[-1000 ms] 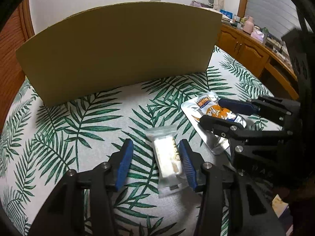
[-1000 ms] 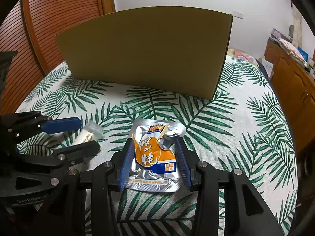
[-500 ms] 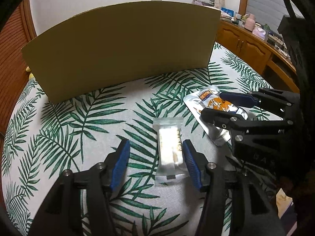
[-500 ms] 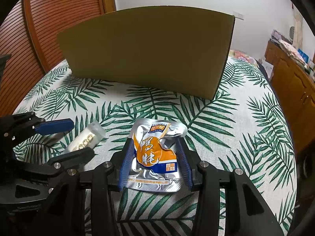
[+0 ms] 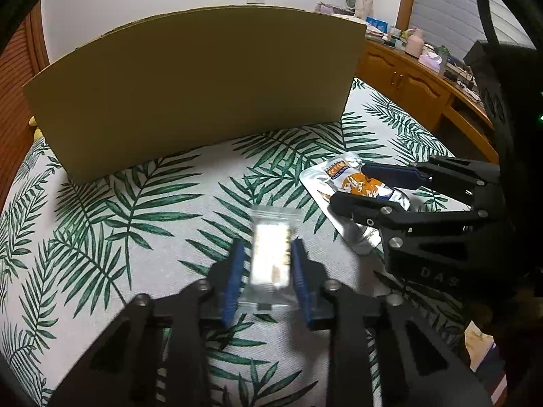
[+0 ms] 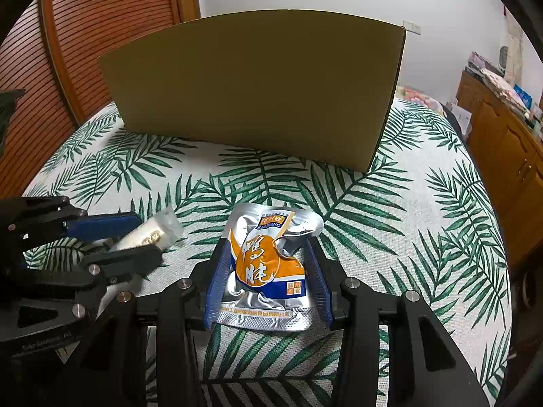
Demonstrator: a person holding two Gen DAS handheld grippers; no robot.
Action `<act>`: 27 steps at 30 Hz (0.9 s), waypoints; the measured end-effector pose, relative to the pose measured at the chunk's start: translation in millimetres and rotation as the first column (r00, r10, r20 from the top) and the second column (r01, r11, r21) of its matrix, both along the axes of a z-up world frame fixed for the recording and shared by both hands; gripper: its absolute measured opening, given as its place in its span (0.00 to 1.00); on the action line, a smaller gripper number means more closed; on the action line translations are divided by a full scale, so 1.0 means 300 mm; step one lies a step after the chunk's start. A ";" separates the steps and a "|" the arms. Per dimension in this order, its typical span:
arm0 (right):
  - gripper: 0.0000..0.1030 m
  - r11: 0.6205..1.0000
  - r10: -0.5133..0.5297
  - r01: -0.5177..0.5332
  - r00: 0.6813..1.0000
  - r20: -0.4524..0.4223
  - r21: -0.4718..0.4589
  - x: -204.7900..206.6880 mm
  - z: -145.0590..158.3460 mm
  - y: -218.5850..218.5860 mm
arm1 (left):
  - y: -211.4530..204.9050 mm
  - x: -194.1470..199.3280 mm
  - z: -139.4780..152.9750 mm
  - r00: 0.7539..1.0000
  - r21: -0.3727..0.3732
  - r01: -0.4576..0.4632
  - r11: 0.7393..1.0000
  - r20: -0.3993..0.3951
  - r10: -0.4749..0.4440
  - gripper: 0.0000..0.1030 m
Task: Organize snacks
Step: 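Lower the left tool onto the clear wrapped white snack bar and close it, then lift the white snack bar with left tool while right tool lifts the orange-white pouch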
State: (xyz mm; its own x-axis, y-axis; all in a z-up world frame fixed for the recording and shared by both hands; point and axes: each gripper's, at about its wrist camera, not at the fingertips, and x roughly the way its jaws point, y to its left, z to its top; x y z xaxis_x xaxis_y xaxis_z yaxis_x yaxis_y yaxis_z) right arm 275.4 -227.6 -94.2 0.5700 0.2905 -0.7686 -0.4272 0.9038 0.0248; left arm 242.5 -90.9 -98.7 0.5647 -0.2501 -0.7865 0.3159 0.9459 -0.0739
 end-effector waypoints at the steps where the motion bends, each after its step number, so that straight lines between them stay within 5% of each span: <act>1: 0.44 1.000 0.000 0.000 1.000 0.000 0.000 0.000 0.000 0.000 | 0.003 -0.001 0.001 1.000 0.000 -0.002 1.000 0.001 0.002 0.18; 13: 0.44 1.000 0.004 -0.004 1.000 -0.001 -0.004 -0.001 -0.001 0.002 | 0.115 -0.007 0.027 0.998 -0.061 -0.057 0.997 0.008 0.057 0.18; 27: 0.27 1.000 -0.011 0.010 0.999 0.041 0.025 -0.025 0.045 -0.022 | 0.199 -0.023 0.103 0.993 -0.112 -0.080 0.990 0.081 0.089 0.18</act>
